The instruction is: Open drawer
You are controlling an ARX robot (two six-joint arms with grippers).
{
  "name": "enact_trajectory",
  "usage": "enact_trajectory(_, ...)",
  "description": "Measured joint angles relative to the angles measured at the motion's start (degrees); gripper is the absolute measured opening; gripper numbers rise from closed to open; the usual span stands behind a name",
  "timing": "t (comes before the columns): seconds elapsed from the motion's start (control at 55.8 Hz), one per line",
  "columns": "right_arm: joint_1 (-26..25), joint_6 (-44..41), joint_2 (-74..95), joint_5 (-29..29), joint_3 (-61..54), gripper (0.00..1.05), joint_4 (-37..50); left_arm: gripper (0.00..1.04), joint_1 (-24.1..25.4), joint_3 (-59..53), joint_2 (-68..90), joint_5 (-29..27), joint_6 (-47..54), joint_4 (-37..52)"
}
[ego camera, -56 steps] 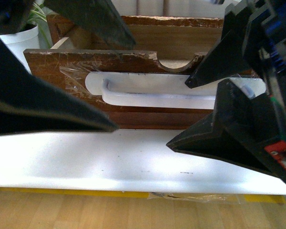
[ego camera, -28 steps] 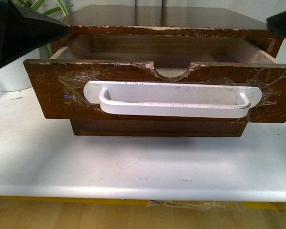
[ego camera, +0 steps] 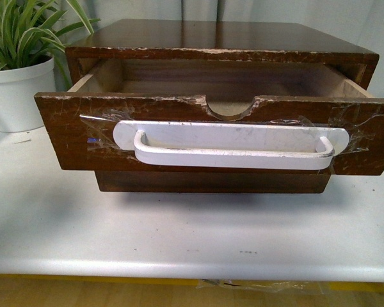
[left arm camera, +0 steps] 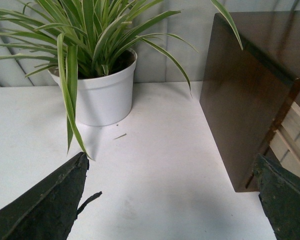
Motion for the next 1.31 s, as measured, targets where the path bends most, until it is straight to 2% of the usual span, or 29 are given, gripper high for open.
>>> enact_trajectory(0.233, 4.6, 3.8, -8.1, 9.0, -5.0, 0.96, 1.4, 0.99, 1.0, -6.7, -7.9, -3.4, -5.2, -2.0)
enact_trajectory(0.448, 4.6, 4.7, -8.1, 10.2, -5.9, 0.96, 2.3, 0.99, 1.6, -7.7, -8.5, -2.8, -8.9, -1.2)
enact_trajectory(0.484, 4.6, 4.6, -8.2, 9.8, -5.9, 0.96, 2.3, 0.96, 1.9, -8.3, -8.2, -0.9, -8.5, 0.8)
enact_trajectory(0.52, 3.8, 3.5, -8.8, 7.0, -5.9, 0.9, 0.8, 0.88, 1.9, -9.6, -8.2, 0.8, -7.8, 5.0)
enact_trajectory(0.609, 1.5, 1.6, -10.4, 2.3, -6.7, 0.76, -1.1, 0.74, 0.5, -11.6, -10.1, 0.5, -7.2, 7.1)
enact_trajectory(0.914, -5.1, 0.2, -15.9, -4.0, -9.6, 0.26, -3.4, 0.24, -4.7, -15.9, -19.5, -4.4, -6.5, 2.3)
enact_trajectory(0.95, -7.6, 0.0, -16.7, -8.0, -9.8, 0.18, -4.0, 0.16, -5.3, -16.3, -20.7, -4.9, -6.5, 1.4)
enact_trajectory(1.021, -11.4, 0.0, -17.9, -10.8, -10.4, 0.06, -4.6, 0.04, -6.2, -16.9, -22.9, -5.8, -6.4, -0.1)
enact_trajectory(1.057, -12.2, -0.2, -18.4, -10.7, -10.6, 0.01, -4.9, 0.04, -7.3, -17.3, -24.2, -7.2, -6.3, -1.0)
enact_trajectory(1.129, -12.6, -0.1, -19.3, -10.8, -11.0, 0.01, -5.3, 0.04, -10.8, -17.8, -26.4, -11.6, -6.3, -2.8)
enact_trajectory(1.308, -12.6, -0.1, -27.8, -11.2, -12.3, 0.01, -13.5, 0.04, -12.5, -19.6, -29.3, -12.1, -6.2, -3.0)
